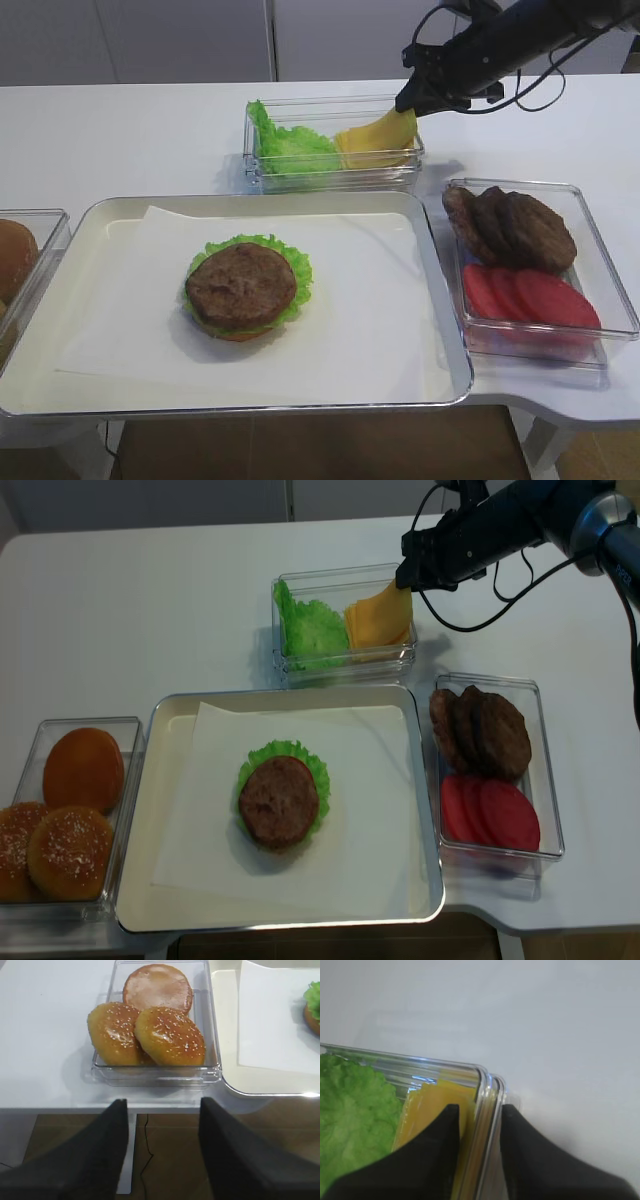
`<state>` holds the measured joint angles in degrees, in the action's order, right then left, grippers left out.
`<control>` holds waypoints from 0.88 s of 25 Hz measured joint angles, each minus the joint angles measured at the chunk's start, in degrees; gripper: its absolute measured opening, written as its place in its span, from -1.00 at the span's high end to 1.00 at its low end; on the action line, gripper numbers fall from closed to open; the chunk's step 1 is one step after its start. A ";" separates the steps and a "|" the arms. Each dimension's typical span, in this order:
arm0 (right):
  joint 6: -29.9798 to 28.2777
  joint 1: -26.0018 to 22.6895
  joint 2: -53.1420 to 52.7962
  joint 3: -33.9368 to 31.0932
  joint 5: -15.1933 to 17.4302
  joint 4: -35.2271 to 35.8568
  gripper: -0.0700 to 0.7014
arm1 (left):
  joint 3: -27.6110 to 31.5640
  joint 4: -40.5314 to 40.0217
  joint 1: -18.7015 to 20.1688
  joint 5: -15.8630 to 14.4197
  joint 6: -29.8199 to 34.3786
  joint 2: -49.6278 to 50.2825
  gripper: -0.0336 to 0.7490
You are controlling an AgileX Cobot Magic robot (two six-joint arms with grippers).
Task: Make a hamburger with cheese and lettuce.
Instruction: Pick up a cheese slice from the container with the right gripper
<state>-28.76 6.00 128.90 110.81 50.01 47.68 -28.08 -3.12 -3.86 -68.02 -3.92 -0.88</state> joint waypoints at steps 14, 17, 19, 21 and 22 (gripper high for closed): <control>0.08 0.00 -0.70 0.00 0.10 -0.37 0.48 | 0.00 0.00 0.00 0.00 0.00 0.00 0.03; 0.08 0.00 -0.70 0.00 0.07 -0.37 0.51 | 0.00 0.00 0.00 0.00 0.00 0.00 0.03; 0.08 0.00 -0.73 0.00 0.12 -0.26 0.52 | 0.00 0.00 0.00 0.00 0.00 0.00 0.03; 0.08 0.00 -0.73 0.00 0.12 -0.26 0.53 | 0.00 0.00 0.00 0.00 0.00 0.00 0.03; 0.08 0.00 -0.73 0.00 0.21 -0.26 0.56 | 0.00 0.00 0.00 0.00 0.00 0.00 0.03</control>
<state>-28.68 6.00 128.17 110.81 50.22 47.42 -28.08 -3.12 -3.86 -68.02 -3.92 -0.88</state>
